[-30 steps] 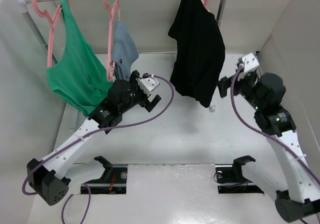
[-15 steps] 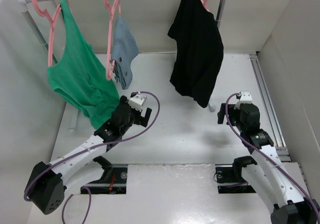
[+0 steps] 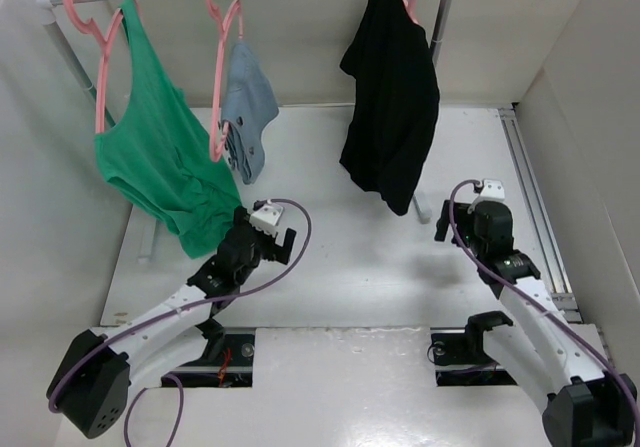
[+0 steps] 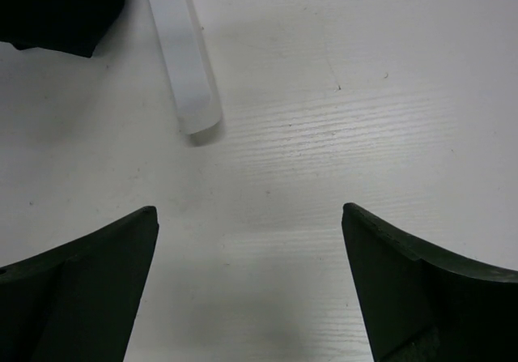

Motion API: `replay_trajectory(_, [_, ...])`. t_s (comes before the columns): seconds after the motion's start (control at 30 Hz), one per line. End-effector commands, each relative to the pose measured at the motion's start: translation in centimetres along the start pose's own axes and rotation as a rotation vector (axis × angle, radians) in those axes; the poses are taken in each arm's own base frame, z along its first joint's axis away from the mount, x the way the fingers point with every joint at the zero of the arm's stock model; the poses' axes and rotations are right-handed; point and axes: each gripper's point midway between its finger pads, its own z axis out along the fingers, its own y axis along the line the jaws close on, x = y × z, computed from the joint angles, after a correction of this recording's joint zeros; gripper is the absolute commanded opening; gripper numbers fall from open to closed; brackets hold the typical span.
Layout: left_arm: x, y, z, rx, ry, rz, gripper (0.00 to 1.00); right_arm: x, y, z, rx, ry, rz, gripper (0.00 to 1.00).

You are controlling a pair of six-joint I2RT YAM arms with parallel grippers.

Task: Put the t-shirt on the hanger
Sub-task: Hang the hanger with tshirt onto the clothesline

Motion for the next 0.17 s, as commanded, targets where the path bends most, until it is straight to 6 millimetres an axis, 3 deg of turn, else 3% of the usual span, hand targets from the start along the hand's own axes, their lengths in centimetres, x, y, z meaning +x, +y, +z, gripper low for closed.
replay_trajectory(0.0, [-2.32,-0.07,0.04,0.008,-0.099,-0.022,1.00,-1.92,0.16,0.21,-0.005,-0.077,0.018,1.00])
replay_trajectory(0.13, [-1.84,0.25,0.06,-0.002,-0.089,-0.024,1.00,-2.06,-0.21,-0.04,0.012,-0.095,0.031,1.00])
